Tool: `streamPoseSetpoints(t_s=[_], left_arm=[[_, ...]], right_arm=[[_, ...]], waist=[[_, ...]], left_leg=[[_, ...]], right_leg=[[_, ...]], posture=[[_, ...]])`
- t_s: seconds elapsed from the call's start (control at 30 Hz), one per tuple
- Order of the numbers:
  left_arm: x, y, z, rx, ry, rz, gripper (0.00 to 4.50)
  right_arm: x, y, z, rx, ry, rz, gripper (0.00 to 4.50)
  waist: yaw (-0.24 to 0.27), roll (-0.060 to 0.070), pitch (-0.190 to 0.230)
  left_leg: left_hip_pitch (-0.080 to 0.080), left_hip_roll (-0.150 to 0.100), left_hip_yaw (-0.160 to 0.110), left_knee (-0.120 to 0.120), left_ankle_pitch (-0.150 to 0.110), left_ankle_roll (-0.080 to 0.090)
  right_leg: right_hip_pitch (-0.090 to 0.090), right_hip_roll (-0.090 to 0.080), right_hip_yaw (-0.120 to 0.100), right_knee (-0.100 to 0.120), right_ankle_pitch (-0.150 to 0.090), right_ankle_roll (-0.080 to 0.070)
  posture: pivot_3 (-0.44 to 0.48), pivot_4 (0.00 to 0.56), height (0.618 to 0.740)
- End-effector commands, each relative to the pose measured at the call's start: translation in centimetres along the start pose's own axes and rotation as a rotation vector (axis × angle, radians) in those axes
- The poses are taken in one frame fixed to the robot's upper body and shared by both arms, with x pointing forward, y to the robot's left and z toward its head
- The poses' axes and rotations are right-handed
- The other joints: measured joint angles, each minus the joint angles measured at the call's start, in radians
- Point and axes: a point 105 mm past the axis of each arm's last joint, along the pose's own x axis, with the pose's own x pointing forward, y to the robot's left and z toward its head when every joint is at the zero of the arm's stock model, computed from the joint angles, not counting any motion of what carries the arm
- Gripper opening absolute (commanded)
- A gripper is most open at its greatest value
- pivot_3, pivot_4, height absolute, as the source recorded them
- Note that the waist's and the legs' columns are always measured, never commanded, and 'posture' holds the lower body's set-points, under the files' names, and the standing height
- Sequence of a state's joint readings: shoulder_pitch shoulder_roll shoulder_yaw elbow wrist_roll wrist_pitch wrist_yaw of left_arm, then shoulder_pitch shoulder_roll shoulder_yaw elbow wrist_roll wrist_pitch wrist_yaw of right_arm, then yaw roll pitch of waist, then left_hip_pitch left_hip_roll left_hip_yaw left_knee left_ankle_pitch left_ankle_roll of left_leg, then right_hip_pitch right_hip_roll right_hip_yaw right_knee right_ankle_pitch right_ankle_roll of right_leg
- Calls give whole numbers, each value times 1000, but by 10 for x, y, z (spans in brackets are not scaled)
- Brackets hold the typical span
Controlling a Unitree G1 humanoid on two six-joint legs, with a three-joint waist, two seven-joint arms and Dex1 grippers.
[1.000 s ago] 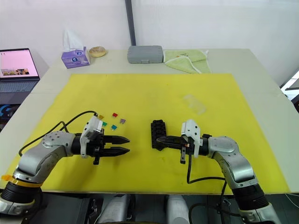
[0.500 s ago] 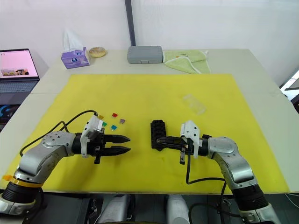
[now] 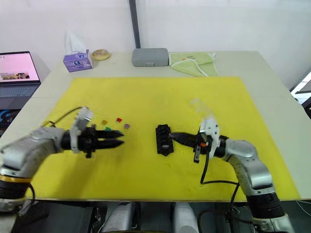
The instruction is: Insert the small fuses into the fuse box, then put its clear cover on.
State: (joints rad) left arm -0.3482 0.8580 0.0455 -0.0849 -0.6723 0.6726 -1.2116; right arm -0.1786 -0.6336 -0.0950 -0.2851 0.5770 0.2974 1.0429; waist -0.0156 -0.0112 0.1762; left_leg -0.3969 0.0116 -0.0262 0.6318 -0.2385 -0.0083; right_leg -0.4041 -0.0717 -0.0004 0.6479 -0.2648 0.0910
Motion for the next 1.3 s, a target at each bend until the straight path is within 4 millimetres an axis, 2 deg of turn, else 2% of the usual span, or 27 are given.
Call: streamPoseSetpoints(t_s=[0.03,0.07,0.13,0.2,0.33,0.43,0.53,0.57,0.67,0.8,0.87,0.97,1.1,1.2,1.3], left_arm=[[-25,24,12,20,-36,131,1857],[-38,37,23,3,-87,202,1857],[-78,65,37,-4,-158,403,1857],[-105,78,29,-13,-162,517,1857],[-138,93,2,-57,-155,663,1857],[-156,97,-24,-117,-155,734,2770],[-160,97,-36,-141,-153,750,4241],[-160,97,-37,-147,-159,754,4500],[-159,98,-37,-145,-165,752,4500],[-155,99,-35,-138,-161,739,4500],[-146,98,-32,-163,-167,686,4500],[-121,92,-26,-208,-162,535,4500],[-95,89,-28,-257,-112,398,4500],[-75,92,-30,-290,-91,320,4500],[-64,94,-33,-305,-63,275,4500]], right_arm=[[-14,-2,27,11,-30,-55,30],[-27,-4,22,59,12,-90,30],[-67,-12,-1,153,136,-220,30],[-97,-18,-16,180,209,-317,30],[-137,-34,-27,217,210,-497,30],[-162,-46,-30,233,179,-612,902],[-169,-50,-29,231,162,-652,2349],[-172,-52,-29,229,155,-670,2840],[-179,-57,-30,207,174,-720,4469],[-191,-68,-46,144,353,-845,4469],[-190,-68,-52,200,386,-841,4469],[-166,-59,-26,388,192,-679,4469],[-146,-55,-4,397,155,-584,4469],[-117,-39,11,384,171,-437,4469],[-93,-26,26,353,169,-338,4469]], waist=[[3,0,0],[8,-1,0],[22,-5,1],[23,-8,0],[6,-6,0],[-2,-7,1],[0,-7,1],[2,-7,1],[3,-7,1],[4,-7,1],[4,-7,1],[4,-7,1],[0,-7,1],[3,-7,1],[1,-7,1]], left_leg=[[0,0,0,0,0,0],[0,0,0,0,0,0],[-3,0,-2,1,0,0],[-5,0,-2,1,0,0],[-2,-1,4,0,-2,3],[1,1,4,0,-2,3],[1,2,4,0,-2,3],[1,2,4,0,-2,3],[1,2,4,0,-2,3],[1,2,4,0,-2,3],[1,2,4,0,-2,3],[1,2,4,0,-2,3],[1,2,4,0,-2,3],[1,2,3,0,-2,3],[1,3,3,0,-2,3]], right_leg=[[0,0,0,0,0,0],[0,0,0,0,0,0],[0,0,-2,-1,0,0],[-2,0,-3,-2,0,0],[-2,-2,1,-2,0,0],[0,0,1,-1,0,0],[0,1,2,0,0,-1],[0,1,2,0,0,-1],[0,0,2,0,0,-1],[0,0,2,0,0,-1],[0,0,2,0,0,-1],[0,0,2,0,0,-1],[0,0,2,2,0,-1],[0,2,2,1,0,-1],[0,3,2,1,0,-1]], posture=[[0,150,740],[0,150,740],[0,150,740],[0,150,740],[0,150,740],[0,150,740],[0,150,740],[0,150,740],[0,150,740],[0,150,740],[0,150,740],[0,150,740],[0,150,740],[0,150,740],[0,150,740]])
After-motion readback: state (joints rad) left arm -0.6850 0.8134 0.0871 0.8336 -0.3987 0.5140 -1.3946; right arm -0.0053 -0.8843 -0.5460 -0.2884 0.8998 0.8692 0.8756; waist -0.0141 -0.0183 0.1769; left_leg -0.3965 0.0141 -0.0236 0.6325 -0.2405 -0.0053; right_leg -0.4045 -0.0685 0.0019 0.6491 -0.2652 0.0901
